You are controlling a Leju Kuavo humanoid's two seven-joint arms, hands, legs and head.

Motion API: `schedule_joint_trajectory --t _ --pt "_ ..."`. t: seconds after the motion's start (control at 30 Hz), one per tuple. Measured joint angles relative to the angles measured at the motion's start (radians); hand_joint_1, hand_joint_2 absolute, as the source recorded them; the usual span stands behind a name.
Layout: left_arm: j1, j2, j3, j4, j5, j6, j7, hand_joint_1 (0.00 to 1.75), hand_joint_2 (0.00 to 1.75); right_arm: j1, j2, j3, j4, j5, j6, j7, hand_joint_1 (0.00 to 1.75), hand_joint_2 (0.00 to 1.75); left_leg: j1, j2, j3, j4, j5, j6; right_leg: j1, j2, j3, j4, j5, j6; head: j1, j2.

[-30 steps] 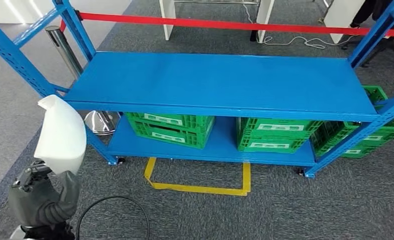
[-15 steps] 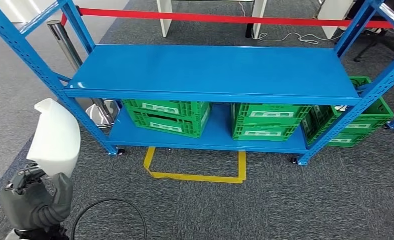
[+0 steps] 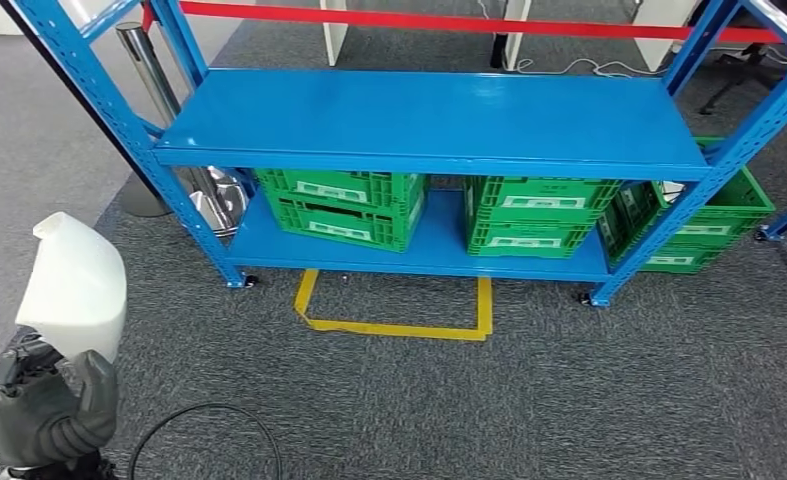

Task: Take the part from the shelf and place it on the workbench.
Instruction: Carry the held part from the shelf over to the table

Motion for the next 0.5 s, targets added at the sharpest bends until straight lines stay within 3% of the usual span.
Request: schedule_joint_trajectory --t 0.03,0.1,0.13,0.17,0.23,0.27,0.3,0.33,0.37,0.4,0.47,0.5 --pt "0.004 -0.003 0.010 -0.001 0.005 -0.003 -0.005 1.75 1.75 0.001 -0.001 0.005 0.000 0.002 0.009 0.001 0.00 1.75 0.000 -0.001 -0.005 0.002 0.010 -0.004 0.003 0.001 0.015 -0.032 -0.013 -0.006 0.000 0.000" --pt "0.014 -0.006 0.033 -0.003 0.016 -0.010 -0.012 1.75 1.75 0.003 -0.002 0.013 0.001 0.005 0.020 0.004 0.00 1.75 0.002 -0.004 -0.011 0.004 0.018 -0.014 0.002 -0.006 -0.001 -0.033 -0.003 -0.021 0.000 0.000" --pt "0.020 -0.008 0.044 -0.004 0.021 -0.013 -0.014 1.75 1.75 0.005 -0.002 0.016 0.002 0.006 0.023 0.006 0.00 1.75 0.004 -0.006 -0.016 0.018 -0.006 -0.020 0.000 -0.011 -0.011 -0.031 0.007 -0.029 -0.002 0.000" --pt "0.026 -0.010 0.054 -0.004 0.023 -0.016 -0.017 1.75 1.75 0.007 -0.003 0.019 0.002 0.007 0.025 0.007 0.00 1.75 0.007 -0.008 -0.023 0.049 -0.049 -0.027 -0.002 -0.017 -0.023 -0.031 0.018 -0.036 -0.004 0.000" --pt "0.032 -0.014 0.072 -0.005 0.023 -0.023 -0.022 1.75 1.75 0.010 -0.004 0.026 0.003 0.011 0.028 0.008 0.00 1.75 0.013 -0.009 -0.039 0.163 -0.164 -0.041 -0.002 -0.029 -0.050 -0.029 0.042 -0.043 -0.008 0.000" --pt "0.034 -0.017 0.079 -0.005 0.023 -0.027 -0.024 1.75 1.75 0.011 -0.005 0.030 0.003 0.013 0.030 0.007 0.00 1.75 0.017 -0.009 -0.043 0.226 -0.199 -0.046 -0.002 -0.036 -0.065 -0.027 0.053 -0.043 -0.009 0.000" --pt "0.036 -0.019 0.087 -0.005 0.023 -0.031 -0.025 1.75 1.75 0.011 -0.005 0.033 0.003 0.015 0.031 0.007 0.00 1.75 0.020 -0.009 -0.039 0.272 -0.207 -0.049 -0.001 -0.044 -0.079 -0.022 0.063 -0.042 -0.009 0.000" --pt "0.039 -0.021 0.093 -0.005 0.023 -0.034 -0.026 1.75 1.75 0.011 -0.005 0.036 0.003 0.016 0.033 0.006 0.00 1.75 0.022 -0.009 -0.023 0.289 -0.193 -0.051 -0.001 -0.052 -0.094 -0.016 0.073 -0.040 -0.009 0.000" --pt "0.042 -0.023 0.099 -0.006 0.023 -0.037 -0.026 1.75 1.75 0.011 -0.006 0.039 0.003 0.018 0.034 0.004 0.00 1.75 0.024 -0.007 0.006 0.269 -0.164 -0.051 -0.002 -0.060 -0.109 -0.009 0.081 -0.038 -0.009 0.000" --pt "0.045 -0.025 0.105 -0.007 0.023 -0.040 -0.026 1.75 1.75 0.011 -0.006 0.041 0.004 0.019 0.036 0.003 0.00 1.75 0.024 0.001 0.051 0.216 -0.138 -0.048 -0.002 -0.068 -0.123 -0.001 0.087 -0.035 -0.009 0.000" --pt "0.047 -0.029 0.113 -0.013 0.023 -0.044 -0.026 1.75 1.75 0.013 -0.007 0.047 0.004 0.021 0.038 0.000 0.00 1.75 0.020 0.031 0.151 0.069 -0.130 -0.039 0.001 -0.083 -0.145 0.013 0.098 -0.026 -0.009 0.000" --pt "0.048 -0.030 0.117 -0.016 0.023 -0.045 -0.026 1.75 1.75 0.014 -0.007 0.049 0.004 0.022 0.039 0.000 0.00 1.75 0.016 0.043 0.182 0.015 -0.138 -0.033 0.002 -0.092 -0.152 0.017 0.105 -0.020 -0.009 0.000"
